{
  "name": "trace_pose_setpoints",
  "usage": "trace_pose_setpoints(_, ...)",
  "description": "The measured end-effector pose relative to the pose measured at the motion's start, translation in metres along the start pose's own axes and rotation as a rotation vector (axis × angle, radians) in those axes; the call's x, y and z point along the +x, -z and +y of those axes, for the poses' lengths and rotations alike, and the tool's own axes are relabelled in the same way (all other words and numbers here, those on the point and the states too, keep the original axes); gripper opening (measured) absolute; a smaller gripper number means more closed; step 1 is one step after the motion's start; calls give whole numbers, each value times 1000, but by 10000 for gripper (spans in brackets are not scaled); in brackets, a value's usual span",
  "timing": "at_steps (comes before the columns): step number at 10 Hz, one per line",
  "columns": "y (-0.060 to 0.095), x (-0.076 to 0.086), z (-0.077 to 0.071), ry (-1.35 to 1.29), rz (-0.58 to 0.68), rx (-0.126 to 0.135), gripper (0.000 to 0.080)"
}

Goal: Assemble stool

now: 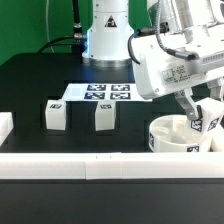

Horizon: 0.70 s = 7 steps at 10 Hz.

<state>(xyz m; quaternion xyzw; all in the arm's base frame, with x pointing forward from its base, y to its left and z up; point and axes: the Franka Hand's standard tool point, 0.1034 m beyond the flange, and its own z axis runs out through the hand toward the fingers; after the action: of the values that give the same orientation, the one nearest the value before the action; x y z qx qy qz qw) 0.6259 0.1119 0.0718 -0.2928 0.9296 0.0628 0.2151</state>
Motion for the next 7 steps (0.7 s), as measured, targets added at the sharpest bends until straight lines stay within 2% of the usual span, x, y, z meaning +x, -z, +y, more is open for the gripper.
trace_pose_setpoints(1, 7, -1, -1, 44, -5, 8, 516)
trace_pose_setpoints(2, 18, 2, -3, 74, -11, 22, 607)
trace_pose_setpoints(3, 31, 8, -7, 108, -16, 29, 607)
trace_pose_setpoints(5, 62, 19, -30, 147, -33, 61, 647)
trace_pose_setpoints(6, 66, 25, -35, 135, -30, 65, 647)
trace_pose_setpoints(7, 63, 24, -32, 140, -28, 60, 649)
